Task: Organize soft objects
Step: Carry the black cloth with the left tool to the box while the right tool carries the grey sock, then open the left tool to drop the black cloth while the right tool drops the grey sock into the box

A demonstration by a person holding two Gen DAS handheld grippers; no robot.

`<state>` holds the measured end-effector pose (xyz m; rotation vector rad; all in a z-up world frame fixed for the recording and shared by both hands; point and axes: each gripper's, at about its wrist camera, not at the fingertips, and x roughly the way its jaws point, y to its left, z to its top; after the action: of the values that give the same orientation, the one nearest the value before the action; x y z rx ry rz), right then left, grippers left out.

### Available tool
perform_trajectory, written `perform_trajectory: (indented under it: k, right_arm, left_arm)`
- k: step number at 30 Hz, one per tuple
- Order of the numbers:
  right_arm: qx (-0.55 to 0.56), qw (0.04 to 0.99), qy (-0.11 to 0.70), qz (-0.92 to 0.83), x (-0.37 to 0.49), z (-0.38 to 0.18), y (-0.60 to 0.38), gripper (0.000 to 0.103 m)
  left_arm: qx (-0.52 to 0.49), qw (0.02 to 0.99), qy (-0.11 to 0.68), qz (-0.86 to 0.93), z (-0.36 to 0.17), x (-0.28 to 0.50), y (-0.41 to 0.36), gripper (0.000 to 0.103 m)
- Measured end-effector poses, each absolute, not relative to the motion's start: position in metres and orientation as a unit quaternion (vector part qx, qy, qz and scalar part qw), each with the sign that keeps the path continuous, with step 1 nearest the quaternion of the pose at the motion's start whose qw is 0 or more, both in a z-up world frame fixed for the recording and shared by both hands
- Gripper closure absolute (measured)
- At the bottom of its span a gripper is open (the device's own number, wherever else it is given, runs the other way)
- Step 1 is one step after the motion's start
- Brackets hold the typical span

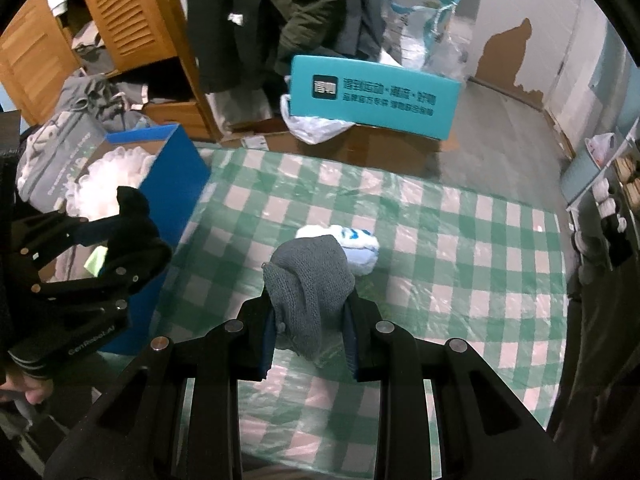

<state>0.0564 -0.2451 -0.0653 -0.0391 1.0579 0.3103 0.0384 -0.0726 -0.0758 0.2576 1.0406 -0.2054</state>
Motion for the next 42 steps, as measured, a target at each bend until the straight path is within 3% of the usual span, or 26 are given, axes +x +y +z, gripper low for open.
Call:
perform_trajectory:
  k: [42]
  right_arm:
    - [-0.077,0.824,0.490,0.272,0.062,-0.044,-0.088,0.077]
  left_arm:
    - [0.045,0.867,0.497,-0.016,-0.069,0.025,0.075,0.058]
